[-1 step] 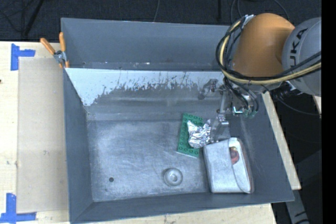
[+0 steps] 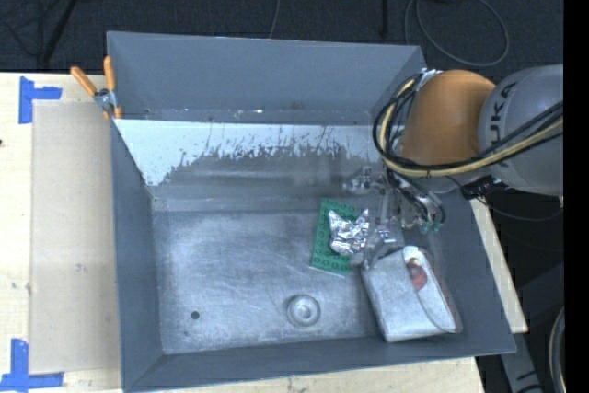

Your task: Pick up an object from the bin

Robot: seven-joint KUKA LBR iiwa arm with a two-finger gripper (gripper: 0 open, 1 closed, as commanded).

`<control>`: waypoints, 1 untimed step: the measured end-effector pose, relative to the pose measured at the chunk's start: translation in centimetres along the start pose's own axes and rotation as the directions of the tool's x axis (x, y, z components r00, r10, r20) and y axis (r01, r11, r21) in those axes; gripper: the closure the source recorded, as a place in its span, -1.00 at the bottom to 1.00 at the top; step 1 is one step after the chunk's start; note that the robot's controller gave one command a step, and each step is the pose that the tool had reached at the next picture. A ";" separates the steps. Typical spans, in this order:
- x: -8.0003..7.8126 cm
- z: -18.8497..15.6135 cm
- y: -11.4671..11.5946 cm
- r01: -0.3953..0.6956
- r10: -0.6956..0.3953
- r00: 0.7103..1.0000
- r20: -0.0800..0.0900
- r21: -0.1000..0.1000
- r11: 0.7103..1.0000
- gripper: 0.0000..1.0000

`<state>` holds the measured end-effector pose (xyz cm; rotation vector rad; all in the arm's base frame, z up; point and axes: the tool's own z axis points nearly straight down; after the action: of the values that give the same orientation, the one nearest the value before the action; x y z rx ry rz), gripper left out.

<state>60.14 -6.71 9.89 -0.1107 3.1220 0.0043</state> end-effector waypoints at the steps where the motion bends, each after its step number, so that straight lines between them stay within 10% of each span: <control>1: 0.4 0.5 -0.2 0.000 0.000 1.000 -0.014 0.002 1.000 1.00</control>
Offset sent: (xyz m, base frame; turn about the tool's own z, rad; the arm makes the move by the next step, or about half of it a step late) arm 0.0000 0.0000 0.0000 0.0000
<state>59.73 -6.92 9.34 -0.1111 3.1364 0.0009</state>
